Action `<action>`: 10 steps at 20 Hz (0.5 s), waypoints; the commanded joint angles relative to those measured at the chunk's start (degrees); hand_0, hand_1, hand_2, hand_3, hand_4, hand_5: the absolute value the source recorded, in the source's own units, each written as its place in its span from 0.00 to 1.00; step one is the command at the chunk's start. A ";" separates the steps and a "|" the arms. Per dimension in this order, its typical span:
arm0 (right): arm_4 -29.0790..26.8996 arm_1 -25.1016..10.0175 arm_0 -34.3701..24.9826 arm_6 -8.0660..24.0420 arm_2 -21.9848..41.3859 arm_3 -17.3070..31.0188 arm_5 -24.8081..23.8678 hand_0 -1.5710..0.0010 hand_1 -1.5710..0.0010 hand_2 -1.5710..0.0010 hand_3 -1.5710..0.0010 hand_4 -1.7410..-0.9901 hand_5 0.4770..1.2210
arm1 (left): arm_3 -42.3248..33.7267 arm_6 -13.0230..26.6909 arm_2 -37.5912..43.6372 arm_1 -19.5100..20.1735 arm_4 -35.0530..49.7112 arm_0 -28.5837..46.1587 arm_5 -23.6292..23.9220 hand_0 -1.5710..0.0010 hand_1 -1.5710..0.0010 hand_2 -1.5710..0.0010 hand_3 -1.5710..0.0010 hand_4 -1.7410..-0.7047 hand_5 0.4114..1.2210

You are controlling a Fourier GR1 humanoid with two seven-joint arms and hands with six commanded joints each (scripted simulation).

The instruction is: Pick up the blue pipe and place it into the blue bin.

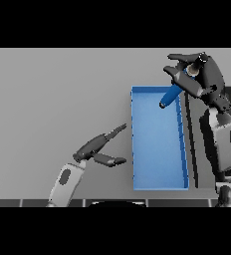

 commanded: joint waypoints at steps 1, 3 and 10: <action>0.23 -0.15 3.08 0.22 -0.09 -1.38 -0.68 0.00 0.00 0.00 0.00 0.00 1.00 | 0.22 -0.17 -0.63 -0.26 -0.40 0.34 0.00 1.00 1.00 1.00 1.00 0.84 0.01; 0.14 -0.60 8.34 0.26 0.18 -3.35 -1.67 0.00 0.00 0.00 0.00 0.00 1.00 | 0.39 -0.04 -0.56 -0.26 -0.51 0.08 0.11 1.00 1.00 1.00 1.00 0.85 0.01; -0.59 -3.65 26.76 0.25 5.32 -9.99 -10.04 0.00 0.00 0.00 0.00 0.00 1.00 | 0.10 0.41 -0.80 -0.78 -0.02 1.08 0.33 1.00 1.00 1.00 1.00 0.83 0.02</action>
